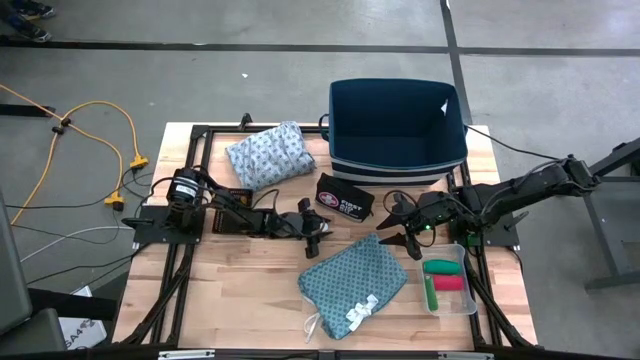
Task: Pick & place medical supplies in basket/bin
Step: Put the yellow pill bottle into the black bin, then put the white patient gown into the blue laundry organizer
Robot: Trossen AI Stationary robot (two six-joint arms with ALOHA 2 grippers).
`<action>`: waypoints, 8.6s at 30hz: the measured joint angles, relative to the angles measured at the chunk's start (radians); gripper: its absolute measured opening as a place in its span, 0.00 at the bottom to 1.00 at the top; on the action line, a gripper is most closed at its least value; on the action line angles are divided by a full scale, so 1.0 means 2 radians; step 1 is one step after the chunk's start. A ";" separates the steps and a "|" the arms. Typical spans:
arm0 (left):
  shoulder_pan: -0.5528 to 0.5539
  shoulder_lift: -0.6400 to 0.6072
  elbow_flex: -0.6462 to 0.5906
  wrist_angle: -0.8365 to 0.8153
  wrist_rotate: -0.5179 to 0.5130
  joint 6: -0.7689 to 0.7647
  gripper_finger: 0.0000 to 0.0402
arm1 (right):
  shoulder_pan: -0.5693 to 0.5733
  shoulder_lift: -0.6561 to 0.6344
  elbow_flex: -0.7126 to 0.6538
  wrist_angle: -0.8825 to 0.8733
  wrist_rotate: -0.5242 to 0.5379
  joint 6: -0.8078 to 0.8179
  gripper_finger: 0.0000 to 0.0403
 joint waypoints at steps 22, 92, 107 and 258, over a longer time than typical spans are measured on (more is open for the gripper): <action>0.000 0.000 0.000 0.000 -0.003 -0.001 0.37 | 0.000 0.000 0.000 0.000 0.000 0.000 0.48; -0.008 -0.162 -0.001 -0.180 -0.047 0.007 0.24 | 0.000 0.000 0.000 0.000 0.000 0.000 0.48; -0.013 -0.254 -0.086 -0.208 -0.102 -0.099 0.24 | 0.000 0.000 0.000 0.002 0.000 0.000 0.48; -0.051 -0.631 -0.146 -0.587 -0.215 -0.156 0.43 | 0.000 0.000 0.000 0.002 -0.001 0.000 0.48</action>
